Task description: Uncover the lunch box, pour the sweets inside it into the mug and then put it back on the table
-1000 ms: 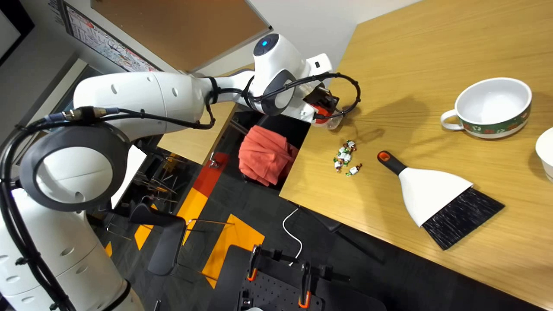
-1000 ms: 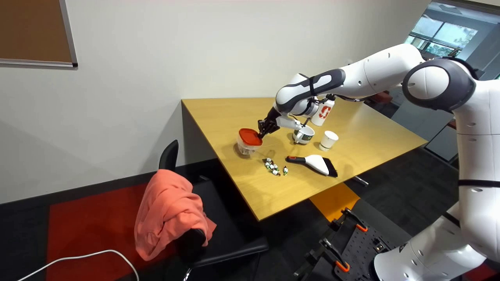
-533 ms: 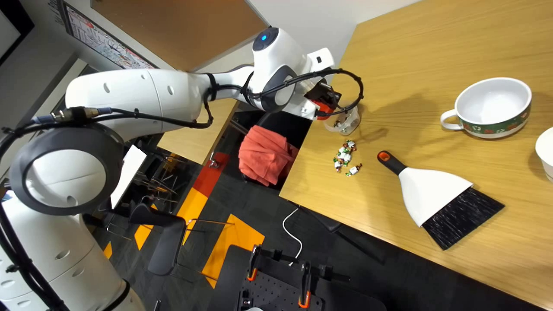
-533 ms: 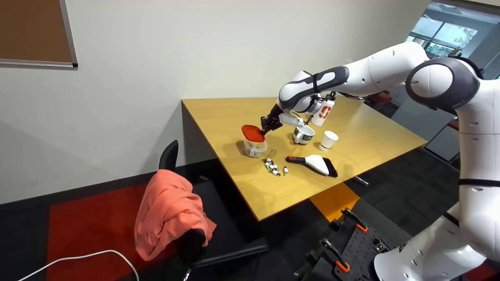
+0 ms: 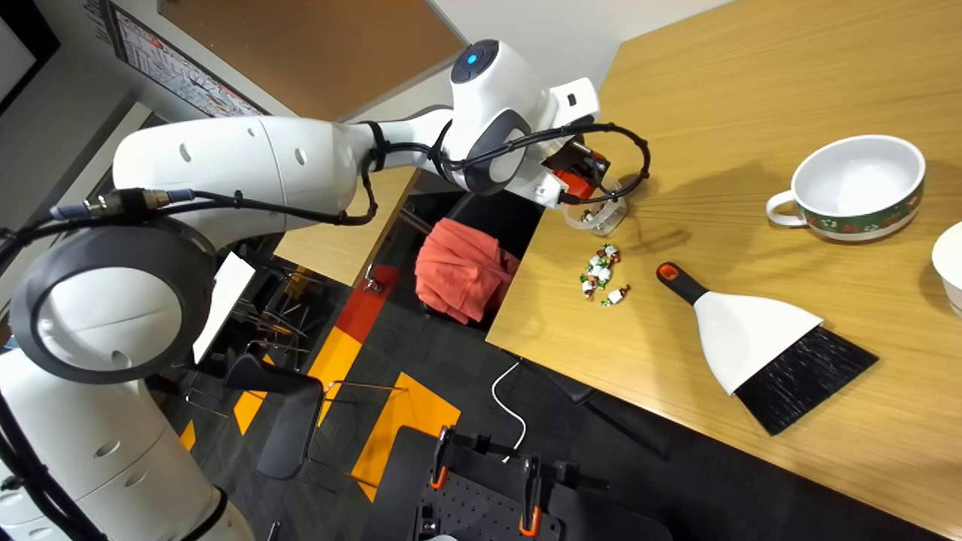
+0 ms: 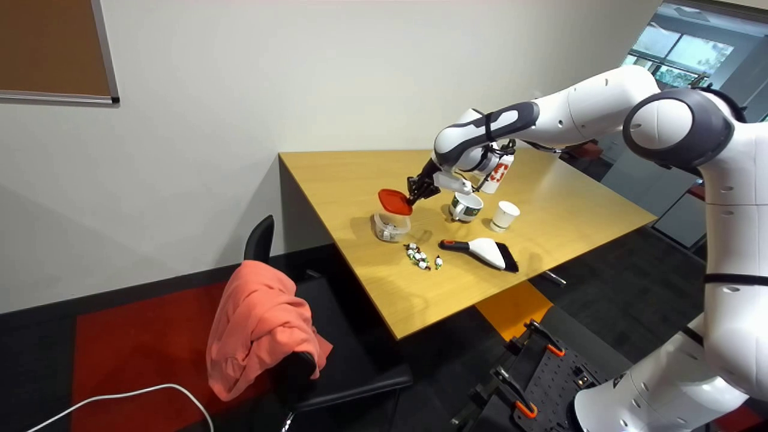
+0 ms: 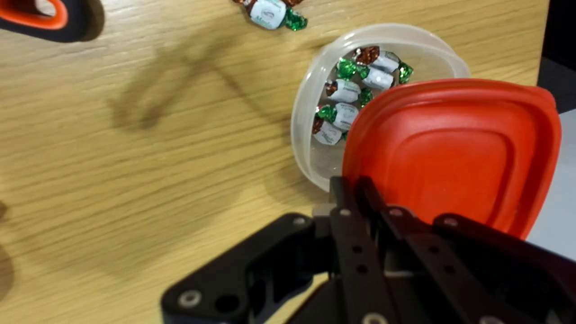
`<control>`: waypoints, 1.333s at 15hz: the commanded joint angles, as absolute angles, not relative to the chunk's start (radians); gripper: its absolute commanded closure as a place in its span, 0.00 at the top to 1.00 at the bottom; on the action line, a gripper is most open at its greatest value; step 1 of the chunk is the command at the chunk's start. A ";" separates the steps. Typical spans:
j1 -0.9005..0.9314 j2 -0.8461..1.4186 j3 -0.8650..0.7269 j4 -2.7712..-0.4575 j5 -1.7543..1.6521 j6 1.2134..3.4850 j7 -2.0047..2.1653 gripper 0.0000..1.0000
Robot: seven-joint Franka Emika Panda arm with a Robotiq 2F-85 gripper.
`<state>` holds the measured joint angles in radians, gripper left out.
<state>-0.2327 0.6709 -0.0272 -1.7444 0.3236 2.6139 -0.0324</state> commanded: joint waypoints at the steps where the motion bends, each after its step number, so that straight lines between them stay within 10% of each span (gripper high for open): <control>1: -0.258 0.673 -0.056 -1.704 0.329 2.601 0.048 0.02; 20: -0.288 1.089 -0.110 -1.042 0.292 2.296 0.281 0.02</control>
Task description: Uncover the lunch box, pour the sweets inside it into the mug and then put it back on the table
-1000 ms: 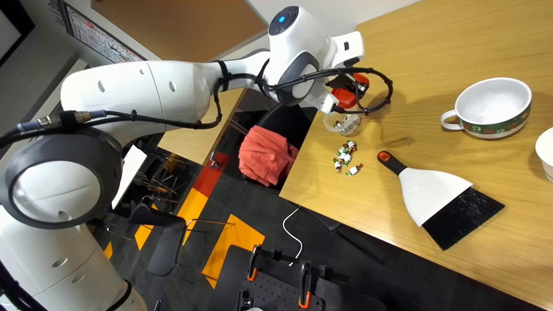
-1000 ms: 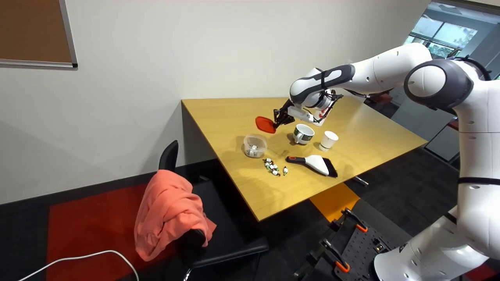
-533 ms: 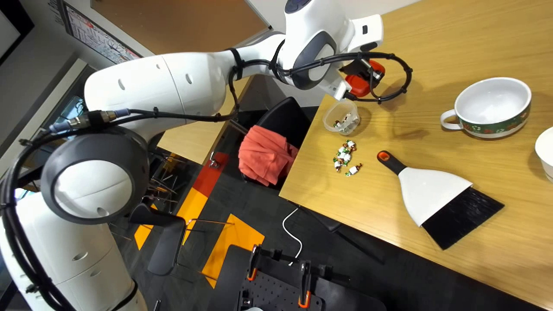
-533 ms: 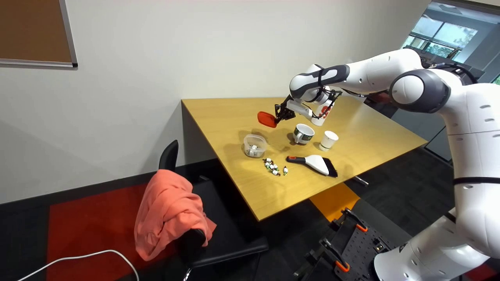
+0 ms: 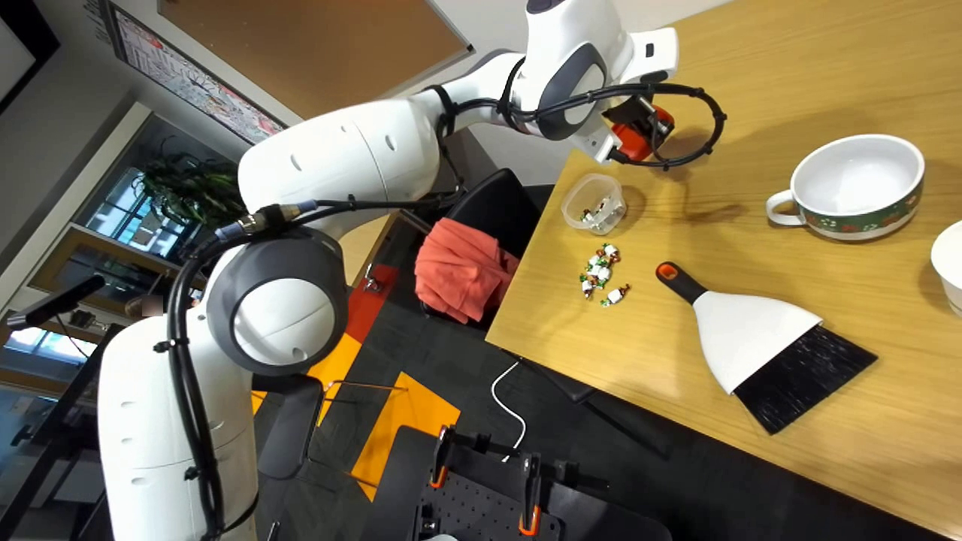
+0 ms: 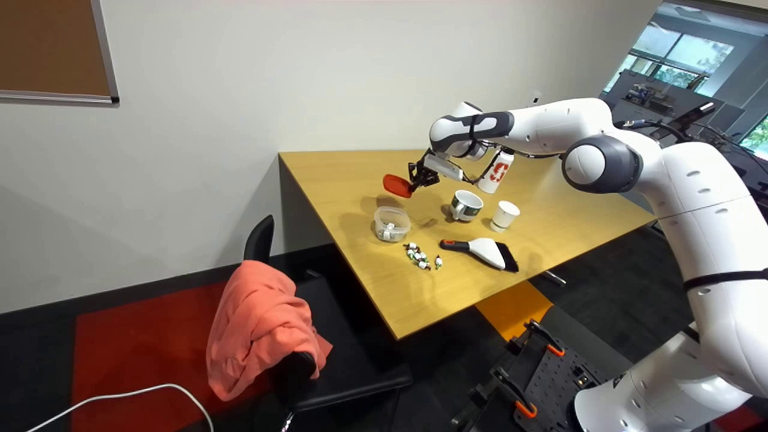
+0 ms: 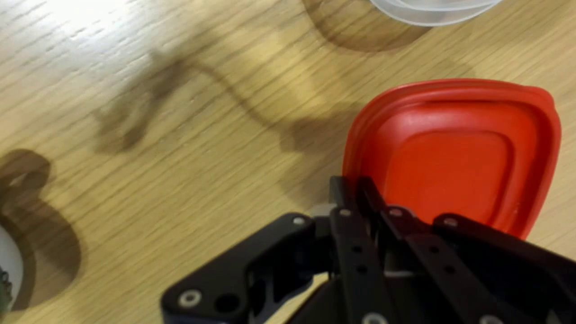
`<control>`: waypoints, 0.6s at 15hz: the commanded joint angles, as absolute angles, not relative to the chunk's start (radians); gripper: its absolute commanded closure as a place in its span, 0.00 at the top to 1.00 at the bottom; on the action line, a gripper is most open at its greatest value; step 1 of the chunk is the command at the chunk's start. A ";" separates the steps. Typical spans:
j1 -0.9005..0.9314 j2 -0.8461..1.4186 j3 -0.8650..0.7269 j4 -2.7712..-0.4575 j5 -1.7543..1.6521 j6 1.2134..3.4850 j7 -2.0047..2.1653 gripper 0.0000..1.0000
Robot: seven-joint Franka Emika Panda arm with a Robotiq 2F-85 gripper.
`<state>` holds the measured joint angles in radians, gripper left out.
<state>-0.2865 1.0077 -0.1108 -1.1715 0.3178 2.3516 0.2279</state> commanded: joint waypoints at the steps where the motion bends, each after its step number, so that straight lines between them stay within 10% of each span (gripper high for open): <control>1: -0.287 1.106 -0.110 -1.022 0.291 2.292 0.287 0.02; 3: -0.289 1.136 -0.107 -0.985 0.289 2.279 0.290 0.04; 4: -0.289 1.148 -0.107 -0.968 0.286 2.271 0.287 0.33; 9: -0.280 1.153 -0.115 -0.959 0.302 2.268 0.254 0.62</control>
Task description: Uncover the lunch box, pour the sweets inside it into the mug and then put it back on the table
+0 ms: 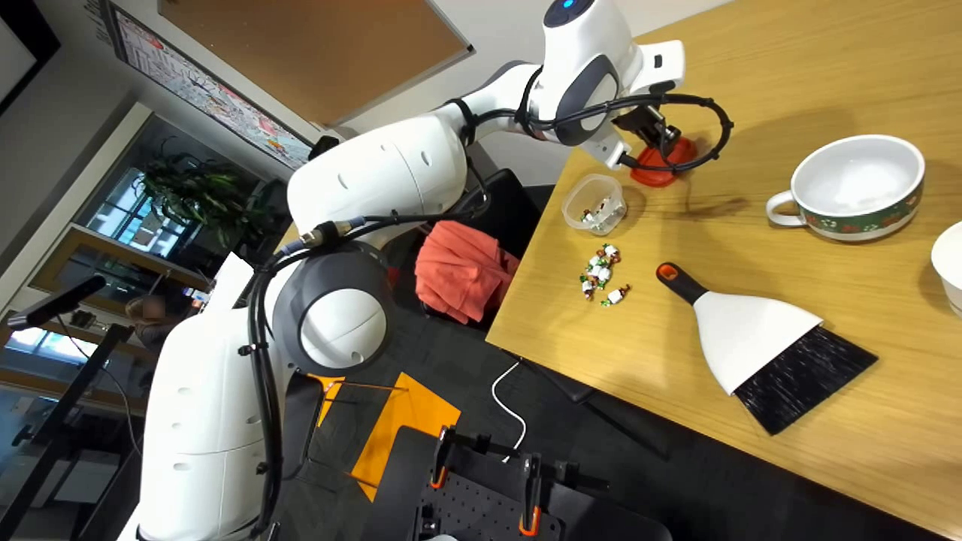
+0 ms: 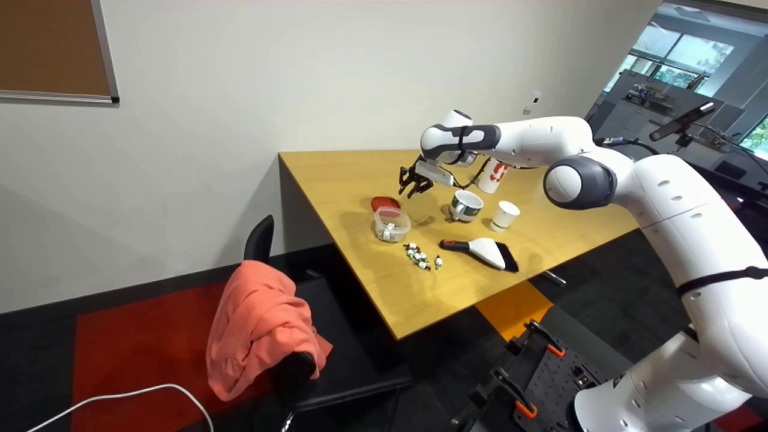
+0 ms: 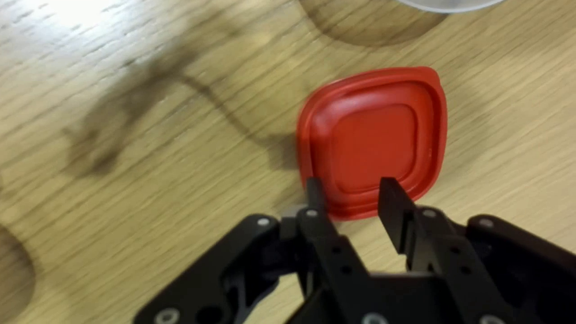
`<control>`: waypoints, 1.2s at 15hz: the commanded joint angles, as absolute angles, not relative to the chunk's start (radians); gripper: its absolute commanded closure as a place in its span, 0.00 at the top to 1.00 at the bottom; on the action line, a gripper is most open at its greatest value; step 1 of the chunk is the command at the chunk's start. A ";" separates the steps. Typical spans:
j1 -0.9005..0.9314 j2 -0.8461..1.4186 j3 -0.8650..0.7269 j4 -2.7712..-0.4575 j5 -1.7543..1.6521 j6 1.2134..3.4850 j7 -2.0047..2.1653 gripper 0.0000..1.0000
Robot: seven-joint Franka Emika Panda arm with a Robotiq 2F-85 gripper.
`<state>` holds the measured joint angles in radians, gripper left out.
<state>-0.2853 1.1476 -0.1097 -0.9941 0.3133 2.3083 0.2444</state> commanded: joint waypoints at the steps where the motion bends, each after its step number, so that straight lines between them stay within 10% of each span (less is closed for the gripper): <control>1: -0.279 1.139 -0.113 -0.979 0.304 2.274 0.244 0.69; 5: -0.284 1.042 -0.089 -1.111 0.326 2.276 0.198 0.99; 18: -0.269 0.644 -0.082 -1.701 0.292 2.311 -0.013 1.00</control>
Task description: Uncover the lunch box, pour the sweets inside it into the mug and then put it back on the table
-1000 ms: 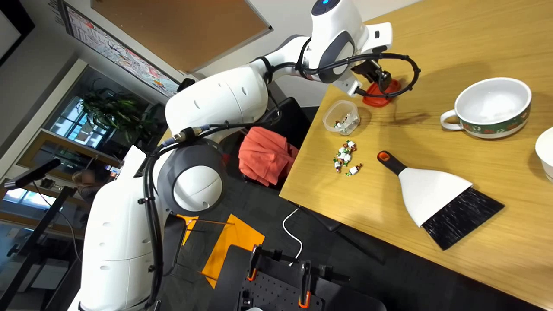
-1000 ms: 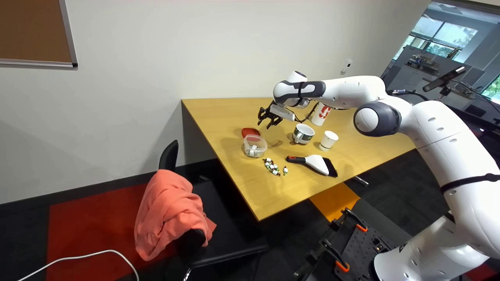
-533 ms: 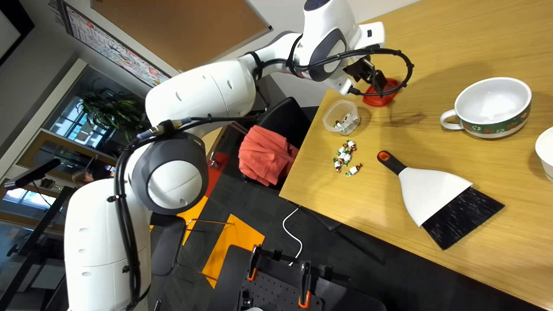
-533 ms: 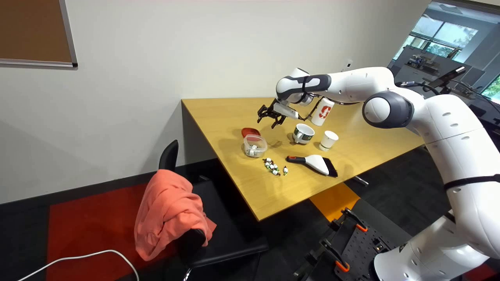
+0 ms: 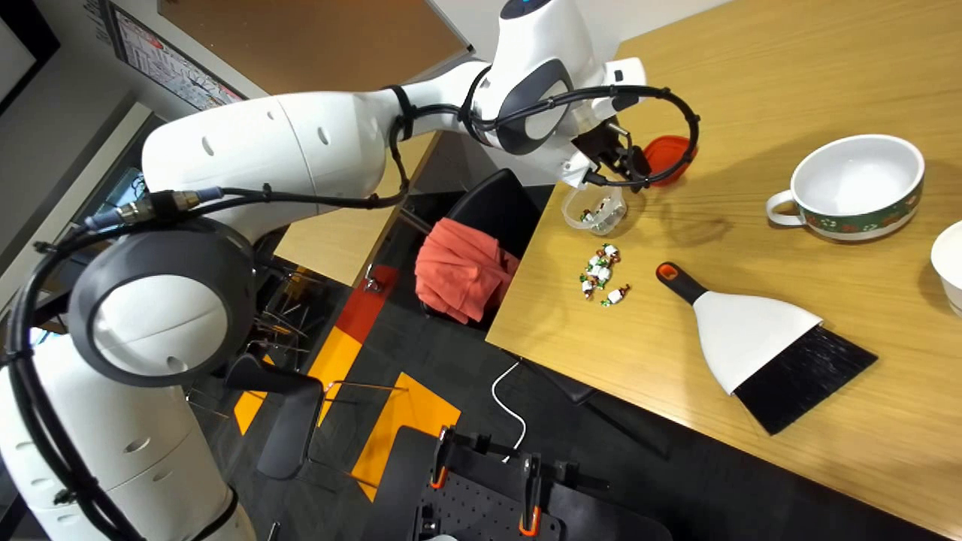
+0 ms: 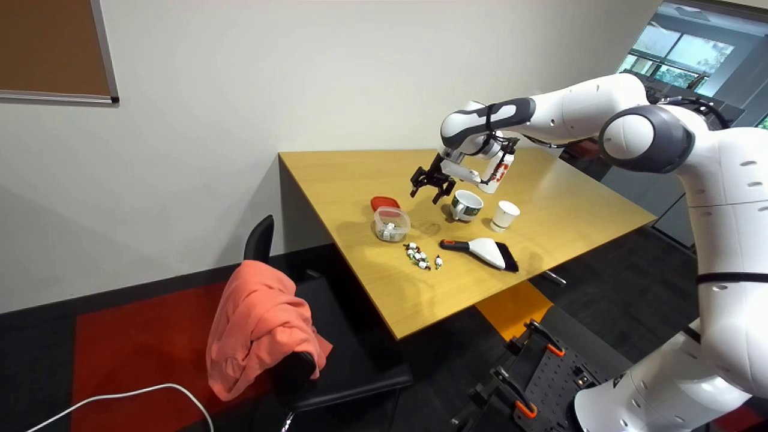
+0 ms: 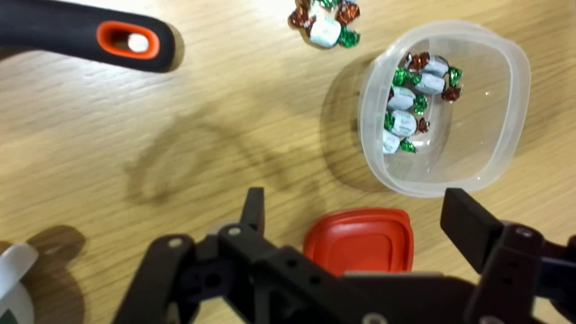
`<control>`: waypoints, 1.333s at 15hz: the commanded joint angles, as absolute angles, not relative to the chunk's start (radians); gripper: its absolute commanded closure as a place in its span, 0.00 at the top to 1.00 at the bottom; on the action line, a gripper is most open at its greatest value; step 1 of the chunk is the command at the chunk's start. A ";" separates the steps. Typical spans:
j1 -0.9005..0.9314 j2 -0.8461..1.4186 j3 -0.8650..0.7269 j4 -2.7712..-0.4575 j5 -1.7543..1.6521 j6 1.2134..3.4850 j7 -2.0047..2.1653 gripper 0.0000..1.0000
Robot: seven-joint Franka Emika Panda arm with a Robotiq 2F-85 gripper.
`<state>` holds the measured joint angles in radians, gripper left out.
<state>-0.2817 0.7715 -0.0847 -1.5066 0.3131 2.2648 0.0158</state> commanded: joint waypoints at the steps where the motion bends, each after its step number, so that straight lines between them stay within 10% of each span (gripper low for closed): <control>1: -0.260 0.626 -0.085 -1.747 0.292 2.336 -0.015 1.00; 20: -0.262 0.646 0.013 -1.937 0.332 2.767 0.013 1.00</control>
